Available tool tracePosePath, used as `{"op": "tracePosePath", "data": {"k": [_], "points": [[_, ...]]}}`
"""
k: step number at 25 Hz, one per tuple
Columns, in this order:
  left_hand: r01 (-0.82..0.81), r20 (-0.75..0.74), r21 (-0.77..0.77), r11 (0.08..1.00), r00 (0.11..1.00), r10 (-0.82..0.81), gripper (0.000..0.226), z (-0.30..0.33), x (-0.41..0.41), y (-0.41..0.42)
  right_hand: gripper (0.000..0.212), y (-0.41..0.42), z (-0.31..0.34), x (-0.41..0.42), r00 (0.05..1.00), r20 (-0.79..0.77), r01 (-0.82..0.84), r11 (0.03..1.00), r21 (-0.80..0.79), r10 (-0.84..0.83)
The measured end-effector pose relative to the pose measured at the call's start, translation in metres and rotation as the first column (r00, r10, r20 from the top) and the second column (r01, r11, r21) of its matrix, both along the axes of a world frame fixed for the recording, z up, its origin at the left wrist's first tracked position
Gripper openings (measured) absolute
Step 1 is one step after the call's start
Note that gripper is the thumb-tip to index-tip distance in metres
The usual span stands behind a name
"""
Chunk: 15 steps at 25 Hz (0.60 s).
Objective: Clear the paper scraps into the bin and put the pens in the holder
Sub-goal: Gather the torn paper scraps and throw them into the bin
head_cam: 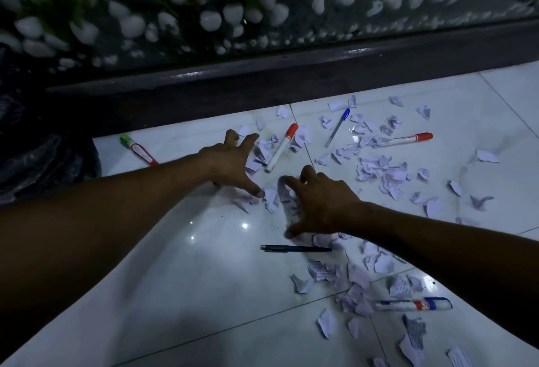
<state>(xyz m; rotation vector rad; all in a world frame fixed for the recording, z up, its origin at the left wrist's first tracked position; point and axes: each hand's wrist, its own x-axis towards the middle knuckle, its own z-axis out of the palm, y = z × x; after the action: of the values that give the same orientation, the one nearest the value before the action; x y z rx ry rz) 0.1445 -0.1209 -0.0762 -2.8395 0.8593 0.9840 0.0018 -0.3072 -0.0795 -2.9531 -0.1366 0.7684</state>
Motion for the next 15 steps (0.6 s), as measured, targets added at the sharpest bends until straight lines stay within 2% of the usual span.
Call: {"op": "tracePosePath", "data": {"k": [2, 5, 9, 12, 15], "points": [[0.051, -0.063, 0.034, 0.998, 0.997, -0.049, 0.139, 0.002, 0.003, -0.004, 0.102, 0.008, -0.005, 0.000, 1.000, 0.003, -0.013, 0.999, 0.051, 0.013], [0.156, -0.034, 0.094, 0.983, 0.988, -0.154, 0.133, -0.001, -0.004, -0.007, 0.080, 0.017, -0.008, 0.008, 0.999, 0.021, 0.034, 0.989, 0.145, -0.037], [0.116, 0.016, -0.005, 0.993, 0.993, -0.116, 0.112, -0.005, -0.018, 0.007, 0.046, 0.020, -0.016, 0.015, 0.986, 0.078, 0.129, 0.964, 0.232, -0.150], [0.139, 0.053, -0.055, 0.989, 0.989, -0.136, 0.102, -0.010, -0.034, 0.021, 0.039, 0.022, -0.011, 0.020, 0.984, 0.059, 0.145, 0.949, 0.280, -0.168], [0.153, 0.047, -0.077, 0.985, 0.988, -0.149, 0.098, -0.008, -0.046, 0.025, 0.047, 0.023, 0.003, 0.024, 0.986, 0.041, 0.140, 0.941, 0.308, -0.160]]}}
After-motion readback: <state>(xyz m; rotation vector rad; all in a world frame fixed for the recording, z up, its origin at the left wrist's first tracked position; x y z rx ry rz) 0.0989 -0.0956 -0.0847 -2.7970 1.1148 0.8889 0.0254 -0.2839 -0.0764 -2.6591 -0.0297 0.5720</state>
